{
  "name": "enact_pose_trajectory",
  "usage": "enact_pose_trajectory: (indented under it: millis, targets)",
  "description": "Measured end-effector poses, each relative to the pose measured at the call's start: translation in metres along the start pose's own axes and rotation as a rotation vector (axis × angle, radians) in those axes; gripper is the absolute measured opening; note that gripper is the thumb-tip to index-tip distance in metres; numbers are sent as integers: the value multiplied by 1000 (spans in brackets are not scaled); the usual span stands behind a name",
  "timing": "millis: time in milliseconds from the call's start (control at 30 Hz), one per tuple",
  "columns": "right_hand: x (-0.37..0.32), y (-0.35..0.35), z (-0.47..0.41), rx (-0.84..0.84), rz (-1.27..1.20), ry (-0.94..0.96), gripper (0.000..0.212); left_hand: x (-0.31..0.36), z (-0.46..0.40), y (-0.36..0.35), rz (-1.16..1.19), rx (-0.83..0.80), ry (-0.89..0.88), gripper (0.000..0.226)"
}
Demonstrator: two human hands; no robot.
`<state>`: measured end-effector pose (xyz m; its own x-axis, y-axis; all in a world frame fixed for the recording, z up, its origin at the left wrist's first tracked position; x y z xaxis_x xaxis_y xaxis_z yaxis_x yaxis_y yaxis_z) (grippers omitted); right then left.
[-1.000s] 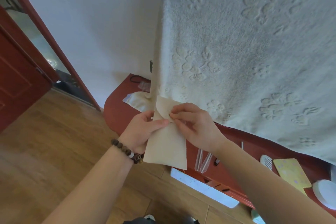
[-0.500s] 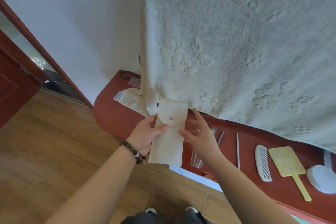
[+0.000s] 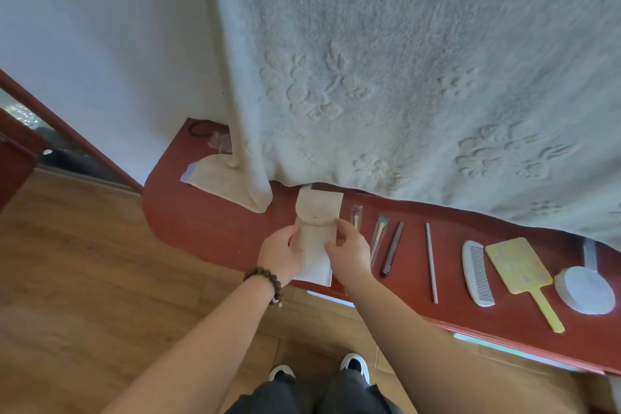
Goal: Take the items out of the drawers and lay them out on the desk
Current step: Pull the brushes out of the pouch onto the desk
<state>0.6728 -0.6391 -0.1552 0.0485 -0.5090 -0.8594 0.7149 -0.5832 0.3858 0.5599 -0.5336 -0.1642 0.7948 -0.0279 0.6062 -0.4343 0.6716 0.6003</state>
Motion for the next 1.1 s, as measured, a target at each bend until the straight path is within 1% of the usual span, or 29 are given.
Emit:
enact_pose_trajectory:
  millis: [100,133,233,333,400,500,567,633,667,733,767,833,933,1000,1100]
  targets:
    - [3,-9,-1,-109,34,-37,61,0,-3,-9,-122,-48,-31,58]
    - [4,-11,-1,-128,41,-45,62,1,-4,-11,-173,-48,-50,57]
    - [4,-14,-1,-163,54,-65,61,6,-8,-13,-289,0,-137,44]
    - [2,-16,-1,-163,58,-46,59,7,-7,-14,-321,8,-160,40]
    - [3,-17,0,-171,105,-29,59,10,-4,-17,-341,9,-187,38]
    - [4,-15,3,-235,169,-38,60,12,-1,-25,-410,-20,-152,48]
    - [0,-7,6,-255,179,-23,57,14,3,-27,-468,-11,-134,56]
    - [-6,11,12,-198,215,45,54,22,11,-24,-487,62,-163,65]
    - [-7,22,16,-147,243,90,54,26,15,-22,-496,113,-208,66]
    - [-2,43,24,-42,366,180,54,37,26,-26,-574,175,-343,62]
    - [3,50,28,-20,457,214,54,39,31,-34,-647,166,-404,62]
    - [18,53,34,-57,657,269,56,34,34,-54,-798,95,-461,69]
    - [40,47,38,-174,871,283,59,17,31,-79,-893,-17,-426,79]
    - [48,44,39,-210,933,291,61,14,32,-89,-893,-29,-408,80]
    - [56,43,36,-217,985,297,62,18,33,-97,-877,-19,-377,80]
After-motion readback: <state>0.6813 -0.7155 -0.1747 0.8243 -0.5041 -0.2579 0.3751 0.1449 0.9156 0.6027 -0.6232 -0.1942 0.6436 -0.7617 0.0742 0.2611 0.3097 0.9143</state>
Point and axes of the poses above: each hand's wrist, its own z-axis away from the middle knuckle, its own y-axis out of the back of the hand, x = y × z, the point moved 8 cm from there along -z, towards the middle knuckle, and after that the axes turned 10 degrees about y, right-handed, at the moved point
